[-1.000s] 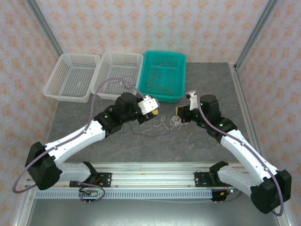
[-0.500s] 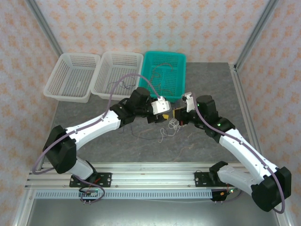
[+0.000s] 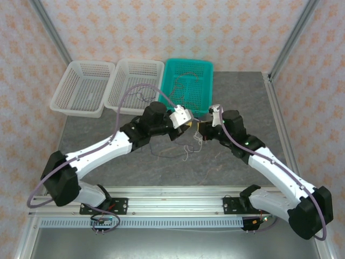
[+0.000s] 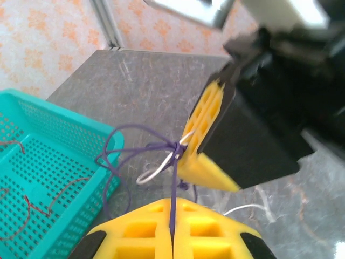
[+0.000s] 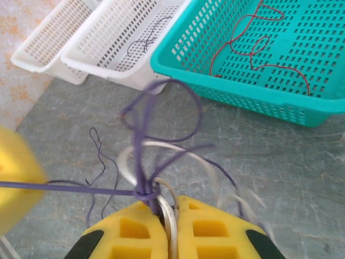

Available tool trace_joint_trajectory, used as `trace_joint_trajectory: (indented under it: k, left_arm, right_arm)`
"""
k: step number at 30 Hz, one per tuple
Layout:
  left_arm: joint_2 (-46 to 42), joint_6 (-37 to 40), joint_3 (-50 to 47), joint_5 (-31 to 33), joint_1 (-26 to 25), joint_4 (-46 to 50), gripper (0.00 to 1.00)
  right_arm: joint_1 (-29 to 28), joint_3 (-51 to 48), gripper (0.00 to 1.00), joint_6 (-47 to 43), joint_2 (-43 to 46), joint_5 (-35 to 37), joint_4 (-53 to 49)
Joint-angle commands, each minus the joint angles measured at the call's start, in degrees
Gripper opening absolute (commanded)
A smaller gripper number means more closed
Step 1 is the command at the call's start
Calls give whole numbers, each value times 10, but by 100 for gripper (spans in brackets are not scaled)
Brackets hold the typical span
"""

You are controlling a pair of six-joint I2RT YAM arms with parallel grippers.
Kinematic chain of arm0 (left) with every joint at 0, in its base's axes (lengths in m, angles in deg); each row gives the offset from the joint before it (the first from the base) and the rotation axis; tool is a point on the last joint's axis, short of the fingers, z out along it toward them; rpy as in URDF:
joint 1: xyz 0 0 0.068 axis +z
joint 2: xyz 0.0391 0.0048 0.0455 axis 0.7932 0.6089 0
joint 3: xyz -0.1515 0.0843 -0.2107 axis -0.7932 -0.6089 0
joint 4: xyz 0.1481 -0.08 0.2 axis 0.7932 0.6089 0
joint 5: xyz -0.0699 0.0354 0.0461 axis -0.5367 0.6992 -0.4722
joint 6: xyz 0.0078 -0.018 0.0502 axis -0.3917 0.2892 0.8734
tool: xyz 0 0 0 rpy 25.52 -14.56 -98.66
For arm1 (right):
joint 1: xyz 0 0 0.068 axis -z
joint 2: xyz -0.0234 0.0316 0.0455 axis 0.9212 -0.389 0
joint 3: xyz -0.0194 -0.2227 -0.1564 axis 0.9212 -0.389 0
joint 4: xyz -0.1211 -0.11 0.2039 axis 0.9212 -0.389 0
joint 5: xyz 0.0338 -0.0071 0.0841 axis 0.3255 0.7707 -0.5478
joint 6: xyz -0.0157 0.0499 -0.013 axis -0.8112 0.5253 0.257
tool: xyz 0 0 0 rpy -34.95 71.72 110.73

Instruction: Untangle the cables

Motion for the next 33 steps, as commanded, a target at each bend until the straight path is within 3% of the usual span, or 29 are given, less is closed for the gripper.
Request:
trace_joint_trajectory:
  k: [1, 8, 11, 15, 18, 23, 29, 33]
  left_arm:
    - [-77, -104, 6, 6, 7, -67, 0]
    - [-153, -169, -22, 75, 7, -86, 0]
    - [-168, -171, -19, 91, 7, -66, 0]
    - [-172, -180, -25, 92, 7, -59, 0]
    - [-170, -187, -31, 88, 7, -65, 0]
    - [-159, -195, -33, 77, 7, -68, 0]
    - [-146, -199, -30, 69, 7, -54, 0]
    - [-139, -202, -29, 46, 7, -49, 0]
  right_arm:
    - [19, -53, 4, 68, -47, 184, -49]
    - [36, -76, 1, 154, -105, 268, -64]
    - [59, -92, 10, 182, -107, 257, -56]
    - [63, -112, 10, 158, -92, 201, -19]
    - [63, -116, 17, 120, -85, 153, -13]
    - [60, -132, 32, 80, 3, 103, 16]
    - [32, -184, 57, -3, 170, 63, 163]
    - [17, -182, 71, -57, 196, -48, 260]
